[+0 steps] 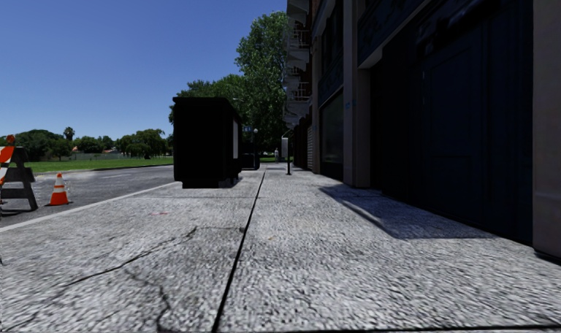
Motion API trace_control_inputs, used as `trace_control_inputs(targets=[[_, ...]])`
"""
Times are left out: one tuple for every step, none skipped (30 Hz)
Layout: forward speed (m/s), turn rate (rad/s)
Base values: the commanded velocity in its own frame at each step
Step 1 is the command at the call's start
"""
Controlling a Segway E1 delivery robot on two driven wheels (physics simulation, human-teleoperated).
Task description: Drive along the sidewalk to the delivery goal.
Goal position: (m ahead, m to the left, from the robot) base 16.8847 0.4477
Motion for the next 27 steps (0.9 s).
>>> trace_control_inputs(targets=[[2.0,0.0],[2.0,0.0],[2.0,0.0],[2.0,0.0],[2.0,0.0],[2.0,0.0],[2.0,0.0],[2.0,0.0],[2.0,0.0],[2.0,0.0],[2.0,0.0],[2.0,0.0],[2.0,0.0],[2.0,0.0],[2.0,0.0],[2.0,0.0],[2.0,0.0],[2.0,0.0],[2.0,0.0],[2.0,0.0],[2.0,0.0],[2.0,0.0],[2.0,0.0],[2.0,0.0],[2.0,0.0],[2.0,0.0],[2.0,0.0]])
